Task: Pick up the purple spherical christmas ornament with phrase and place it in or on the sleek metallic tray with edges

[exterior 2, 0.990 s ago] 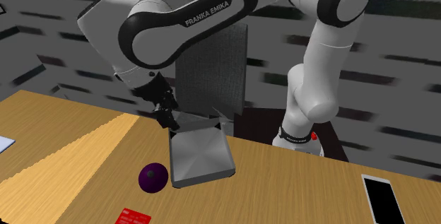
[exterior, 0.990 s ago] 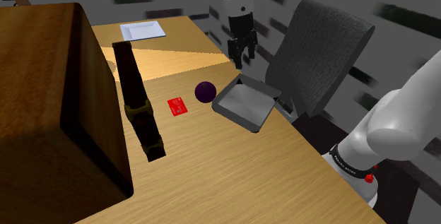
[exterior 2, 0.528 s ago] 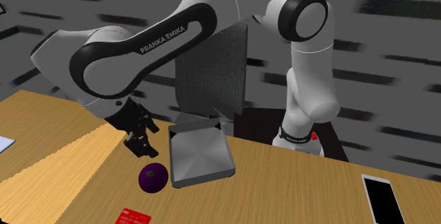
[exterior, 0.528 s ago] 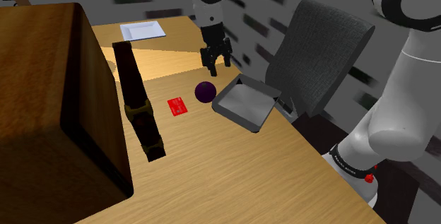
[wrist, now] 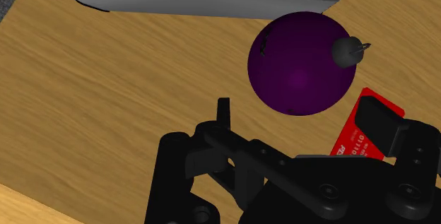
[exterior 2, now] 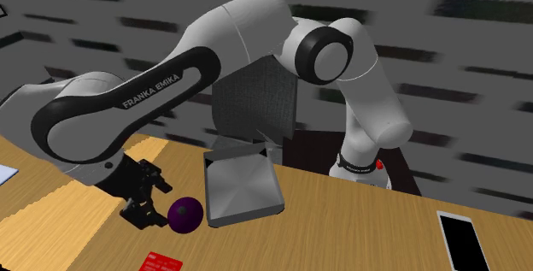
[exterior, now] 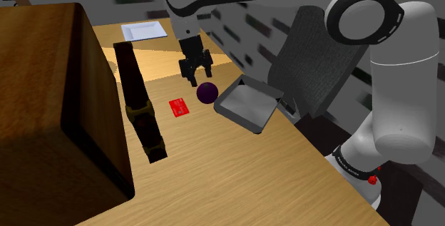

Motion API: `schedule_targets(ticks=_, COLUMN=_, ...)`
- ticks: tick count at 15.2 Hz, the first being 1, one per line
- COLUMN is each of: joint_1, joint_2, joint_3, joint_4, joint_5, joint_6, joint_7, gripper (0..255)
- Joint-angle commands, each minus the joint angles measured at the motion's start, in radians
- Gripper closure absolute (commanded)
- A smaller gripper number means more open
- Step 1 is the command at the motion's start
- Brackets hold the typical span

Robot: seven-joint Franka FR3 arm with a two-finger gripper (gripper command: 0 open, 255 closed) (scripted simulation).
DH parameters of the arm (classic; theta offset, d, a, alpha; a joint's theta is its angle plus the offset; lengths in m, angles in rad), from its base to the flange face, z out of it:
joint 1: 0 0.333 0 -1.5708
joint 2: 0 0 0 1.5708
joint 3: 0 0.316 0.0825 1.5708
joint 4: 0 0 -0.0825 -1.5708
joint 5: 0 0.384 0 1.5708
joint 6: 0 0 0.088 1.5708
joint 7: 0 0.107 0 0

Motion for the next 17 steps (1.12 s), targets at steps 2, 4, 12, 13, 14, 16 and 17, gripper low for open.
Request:
schedule_targets(ticks=2, joint_1=0.001, joint_2=-0.005, joint_3=0.002, joint_4=-0.045, joint_5=0.003, joint_6=0.039, joint_7=0.0, gripper=0)
schedule_targets(ticks=4, joint_1=-0.001, joint_2=-0.018, joint_3=0.003, joint_4=-0.09, joint_5=0.006, joint_6=0.072, joint_7=-0.003, gripper=0)
schedule_targets(ticks=12, joint_1=-0.002, joint_2=-0.027, joint_3=0.003, joint_4=-0.124, joint_5=0.007, joint_6=0.096, joint_7=-0.004, gripper=0)
schedule_targets(ticks=13, joint_1=-0.002, joint_2=-0.027, joint_3=0.003, joint_4=-0.124, joint_5=0.007, joint_6=0.096, joint_7=-0.004, gripper=0)
schedule_targets(ticks=14, joint_1=-0.002, joint_2=-0.027, joint_3=0.003, joint_4=-0.124, joint_5=0.007, joint_6=0.096, joint_7=-0.004, gripper=255)
schedule_targets(ticks=16, joint_1=-0.002, joint_2=-0.027, joint_3=0.003, joint_4=-0.124, joint_5=0.007, joint_6=0.096, joint_7=-0.004, gripper=255)
schedule_targets(ticks=17, joint_1=-0.002, joint_2=-0.027, joint_3=0.003, joint_4=-0.124, joint_5=0.007, joint_6=0.096, joint_7=-0.004, gripper=255)
